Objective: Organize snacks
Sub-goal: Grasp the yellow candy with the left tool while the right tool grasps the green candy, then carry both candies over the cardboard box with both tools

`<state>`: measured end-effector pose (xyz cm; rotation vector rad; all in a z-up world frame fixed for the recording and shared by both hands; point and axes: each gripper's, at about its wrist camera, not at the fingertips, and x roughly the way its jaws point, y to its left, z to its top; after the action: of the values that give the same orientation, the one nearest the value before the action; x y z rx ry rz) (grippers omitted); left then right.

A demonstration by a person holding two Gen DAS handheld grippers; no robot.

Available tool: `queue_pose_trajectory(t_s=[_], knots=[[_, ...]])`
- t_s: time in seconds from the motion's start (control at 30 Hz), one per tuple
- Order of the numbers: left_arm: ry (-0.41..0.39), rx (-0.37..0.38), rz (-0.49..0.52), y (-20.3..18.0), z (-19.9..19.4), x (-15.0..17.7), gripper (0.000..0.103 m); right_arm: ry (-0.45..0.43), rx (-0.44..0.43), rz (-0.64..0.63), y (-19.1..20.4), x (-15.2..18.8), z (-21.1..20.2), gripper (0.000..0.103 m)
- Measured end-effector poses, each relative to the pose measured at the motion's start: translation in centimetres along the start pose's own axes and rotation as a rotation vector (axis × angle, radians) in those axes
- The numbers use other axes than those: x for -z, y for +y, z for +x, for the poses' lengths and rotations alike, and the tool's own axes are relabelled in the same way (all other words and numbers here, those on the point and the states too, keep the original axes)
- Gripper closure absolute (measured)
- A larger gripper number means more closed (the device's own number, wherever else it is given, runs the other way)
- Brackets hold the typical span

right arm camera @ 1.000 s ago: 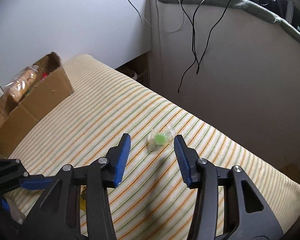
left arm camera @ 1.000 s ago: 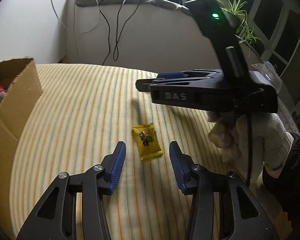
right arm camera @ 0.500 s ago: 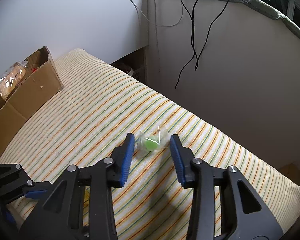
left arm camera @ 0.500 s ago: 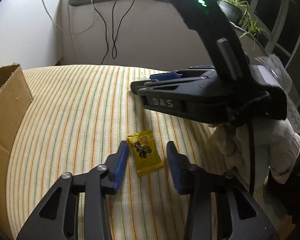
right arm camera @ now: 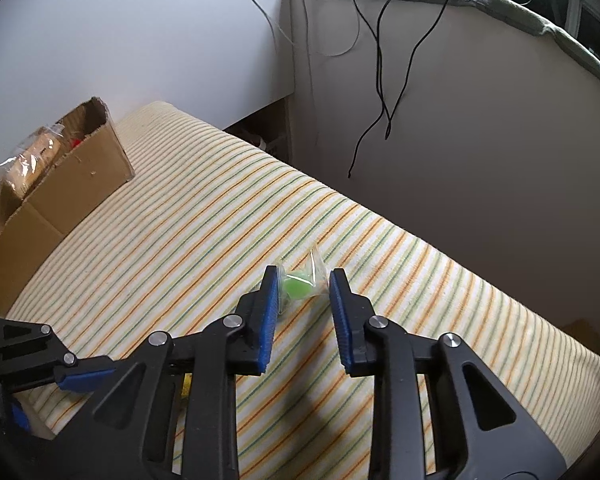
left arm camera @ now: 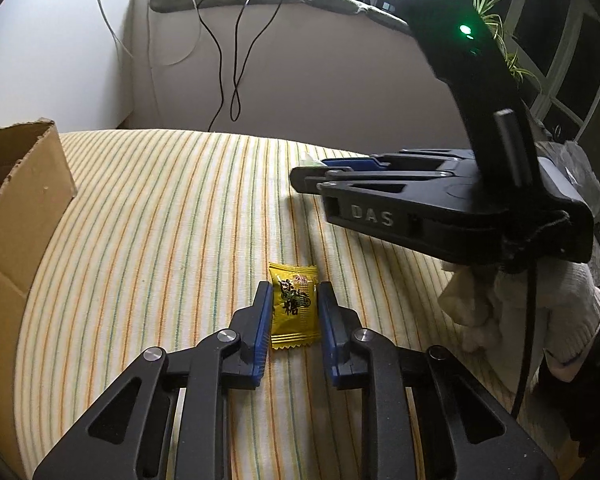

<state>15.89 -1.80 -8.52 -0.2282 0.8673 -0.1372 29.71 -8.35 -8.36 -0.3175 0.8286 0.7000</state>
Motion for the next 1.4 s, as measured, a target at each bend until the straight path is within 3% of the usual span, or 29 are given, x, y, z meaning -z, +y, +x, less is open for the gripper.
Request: queue_pose_trajectory(t_s=[0.33,0.7,1.4], knots=[[-0.036,-0.002,0.004,-0.3,-2.1,0.1,0.082,-0.024,0.001,0.015,0.1,0.6,-2.4,0.077],[-0.134,-0.022,-0.025,1.6,-7.4,0.2,0.082,-0.067,-0.012,-0.005,2.5,0.5,-6.2,0.077],[-0.272,-0.161,-0.139,10.8,-16.3,2.2,0.082,-0.142,-0.101,-0.171,14.9,-3.2,-8.7,0.077]])
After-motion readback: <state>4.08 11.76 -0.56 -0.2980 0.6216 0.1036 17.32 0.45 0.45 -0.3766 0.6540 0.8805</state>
